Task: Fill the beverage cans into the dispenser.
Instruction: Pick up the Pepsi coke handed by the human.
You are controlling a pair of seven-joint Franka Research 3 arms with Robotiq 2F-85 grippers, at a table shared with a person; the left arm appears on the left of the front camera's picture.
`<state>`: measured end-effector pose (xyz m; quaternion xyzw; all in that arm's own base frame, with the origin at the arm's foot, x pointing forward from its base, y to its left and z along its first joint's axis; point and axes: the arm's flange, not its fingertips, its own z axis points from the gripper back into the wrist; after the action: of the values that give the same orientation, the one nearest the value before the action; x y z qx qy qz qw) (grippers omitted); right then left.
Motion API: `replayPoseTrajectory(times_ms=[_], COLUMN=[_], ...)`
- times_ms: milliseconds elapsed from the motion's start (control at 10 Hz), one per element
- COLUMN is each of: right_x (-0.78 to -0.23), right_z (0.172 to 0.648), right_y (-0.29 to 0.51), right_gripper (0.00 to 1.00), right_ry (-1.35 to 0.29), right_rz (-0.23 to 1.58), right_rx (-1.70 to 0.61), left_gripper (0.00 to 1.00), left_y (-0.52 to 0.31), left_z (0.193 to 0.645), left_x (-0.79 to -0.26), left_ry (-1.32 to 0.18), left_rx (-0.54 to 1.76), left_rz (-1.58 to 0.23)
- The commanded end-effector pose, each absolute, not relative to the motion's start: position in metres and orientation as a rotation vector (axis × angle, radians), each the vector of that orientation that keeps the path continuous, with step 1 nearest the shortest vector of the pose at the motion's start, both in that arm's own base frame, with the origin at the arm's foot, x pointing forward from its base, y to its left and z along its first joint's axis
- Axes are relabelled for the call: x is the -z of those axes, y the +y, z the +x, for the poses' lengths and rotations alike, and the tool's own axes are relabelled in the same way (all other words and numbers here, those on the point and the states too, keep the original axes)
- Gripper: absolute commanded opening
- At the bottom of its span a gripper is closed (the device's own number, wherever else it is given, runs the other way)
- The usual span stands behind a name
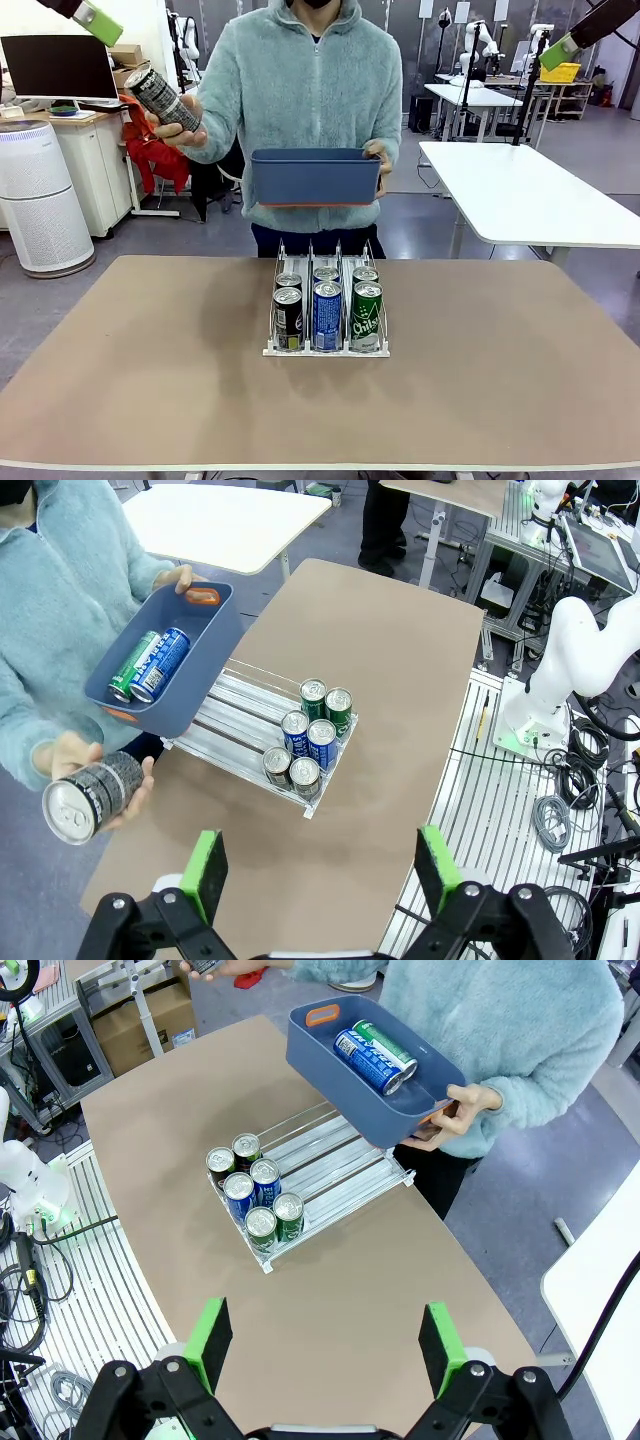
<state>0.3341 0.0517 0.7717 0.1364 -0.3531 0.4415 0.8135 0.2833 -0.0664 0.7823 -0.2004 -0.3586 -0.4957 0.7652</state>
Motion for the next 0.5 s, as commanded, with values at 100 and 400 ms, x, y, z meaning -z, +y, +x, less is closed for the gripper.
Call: replayPoseTrajectory(times_ms=[100, 400], right_x=[-0.7711, -0.7711], right_z=[0.3349, 0.3349], right_y=[0.0518, 0.0518], right_gripper=[1.00, 1.00], right_ry=[-0.761, -0.761], right_rz=[0.287, 0.287], right_rx=[-0.938, -0.938], left_gripper=[1.00, 1.00], left_y=[-0.0658, -0.0658], left_z=[0.2834, 0.2834], left_x=[-0.7827, -0.7827], left_ry=[-0.782, -0.782], left_rx=[1.073, 1.073], left_rz=[-0.436, -0.436])
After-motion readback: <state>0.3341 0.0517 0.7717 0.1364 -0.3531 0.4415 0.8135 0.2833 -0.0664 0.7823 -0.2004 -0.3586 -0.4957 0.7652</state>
